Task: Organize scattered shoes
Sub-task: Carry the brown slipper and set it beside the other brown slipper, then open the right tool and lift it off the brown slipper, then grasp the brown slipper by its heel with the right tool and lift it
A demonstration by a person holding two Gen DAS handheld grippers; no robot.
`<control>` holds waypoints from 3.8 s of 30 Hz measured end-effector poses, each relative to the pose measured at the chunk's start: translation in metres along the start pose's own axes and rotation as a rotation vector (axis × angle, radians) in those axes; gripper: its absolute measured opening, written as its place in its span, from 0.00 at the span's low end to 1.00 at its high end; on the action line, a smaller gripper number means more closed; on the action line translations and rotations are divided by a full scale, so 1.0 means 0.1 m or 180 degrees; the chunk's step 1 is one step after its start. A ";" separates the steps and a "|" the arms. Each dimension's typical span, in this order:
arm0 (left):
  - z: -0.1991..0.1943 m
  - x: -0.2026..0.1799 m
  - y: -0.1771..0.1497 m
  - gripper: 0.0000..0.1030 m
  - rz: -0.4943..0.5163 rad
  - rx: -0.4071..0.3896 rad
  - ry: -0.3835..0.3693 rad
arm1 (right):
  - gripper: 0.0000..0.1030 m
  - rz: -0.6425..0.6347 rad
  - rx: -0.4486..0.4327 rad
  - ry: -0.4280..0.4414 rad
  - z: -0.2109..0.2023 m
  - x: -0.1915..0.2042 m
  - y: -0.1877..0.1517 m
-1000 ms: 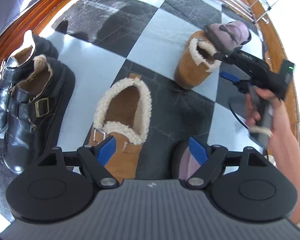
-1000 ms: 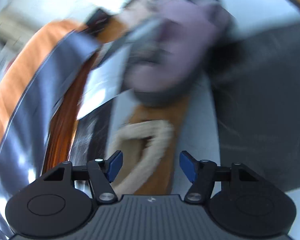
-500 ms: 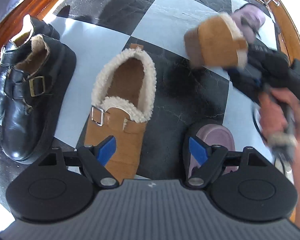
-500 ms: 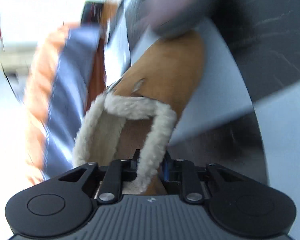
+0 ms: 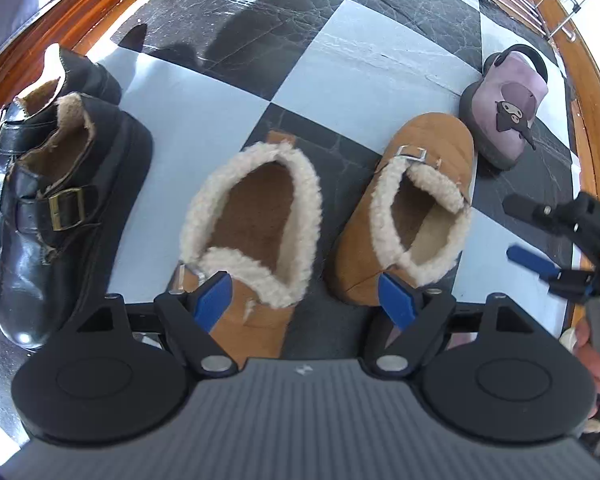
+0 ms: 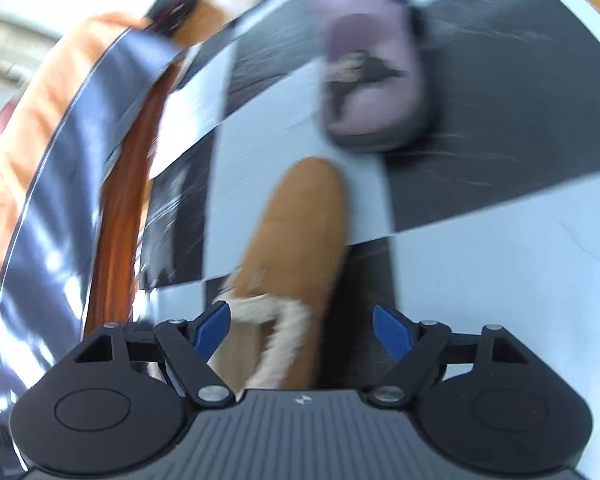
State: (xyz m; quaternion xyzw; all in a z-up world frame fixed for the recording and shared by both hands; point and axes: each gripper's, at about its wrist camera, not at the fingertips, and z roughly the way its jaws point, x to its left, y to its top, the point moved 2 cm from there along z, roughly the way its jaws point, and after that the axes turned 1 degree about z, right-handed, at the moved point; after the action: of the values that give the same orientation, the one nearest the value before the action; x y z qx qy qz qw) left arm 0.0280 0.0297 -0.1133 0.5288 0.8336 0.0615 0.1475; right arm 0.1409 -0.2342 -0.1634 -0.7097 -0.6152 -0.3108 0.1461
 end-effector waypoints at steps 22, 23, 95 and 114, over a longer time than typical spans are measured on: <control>0.80 -0.53 0.29 0.50 0.0389 0.0177 0.0628 | 0.71 -0.0507 -0.0133 -0.0273 -0.14 -0.34 -0.04; 0.78 -0.53 0.29 0.39 0.0396 0.0134 0.0663 | 0.67 -0.0594 -0.0152 -0.0250 -0.15 -0.31 -0.04; -0.04 1.51 -0.44 0.78 -0.0629 -0.0385 -0.0165 | 0.79 -0.2236 0.0069 0.0226 0.12 1.54 -0.53; -0.01 1.72 -0.48 0.78 -0.0957 -0.0170 -0.0295 | 0.23 0.0194 0.0526 0.0626 0.32 0.87 -0.13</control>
State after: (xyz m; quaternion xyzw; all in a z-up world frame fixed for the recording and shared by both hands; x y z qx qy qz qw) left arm -0.0824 0.1637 -0.1560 0.3962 0.8937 0.0364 0.2074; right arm 0.1407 -0.1445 -0.1362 -0.6797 -0.5995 -0.3225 0.2731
